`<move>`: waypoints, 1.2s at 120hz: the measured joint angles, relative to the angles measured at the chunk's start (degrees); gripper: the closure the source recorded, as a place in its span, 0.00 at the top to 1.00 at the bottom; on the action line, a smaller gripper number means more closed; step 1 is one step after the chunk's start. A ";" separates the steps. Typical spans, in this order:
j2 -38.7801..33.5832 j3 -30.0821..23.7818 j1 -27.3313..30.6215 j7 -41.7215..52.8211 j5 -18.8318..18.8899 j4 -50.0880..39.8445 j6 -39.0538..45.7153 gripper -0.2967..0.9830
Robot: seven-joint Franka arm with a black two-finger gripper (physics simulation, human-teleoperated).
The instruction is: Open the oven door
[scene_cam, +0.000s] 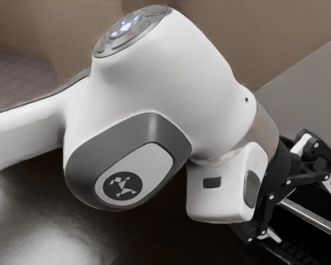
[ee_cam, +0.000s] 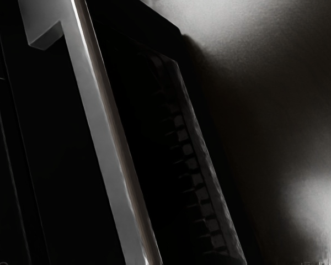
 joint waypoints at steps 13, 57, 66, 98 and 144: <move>-0.09 -0.06 -0.01 1.65 0.08 -2.12 1.44 0.77; 1.62 -0.04 0.07 4.90 0.11 -3.23 4.37 0.77; 2.21 -0.04 0.13 5.19 0.12 -3.31 4.71 0.77; 2.28 -0.01 0.02 5.98 0.18 -5.53 6.08 0.77; 2.32 28.48 0.32 -12.25 13.10 37.04 -31.80 0.75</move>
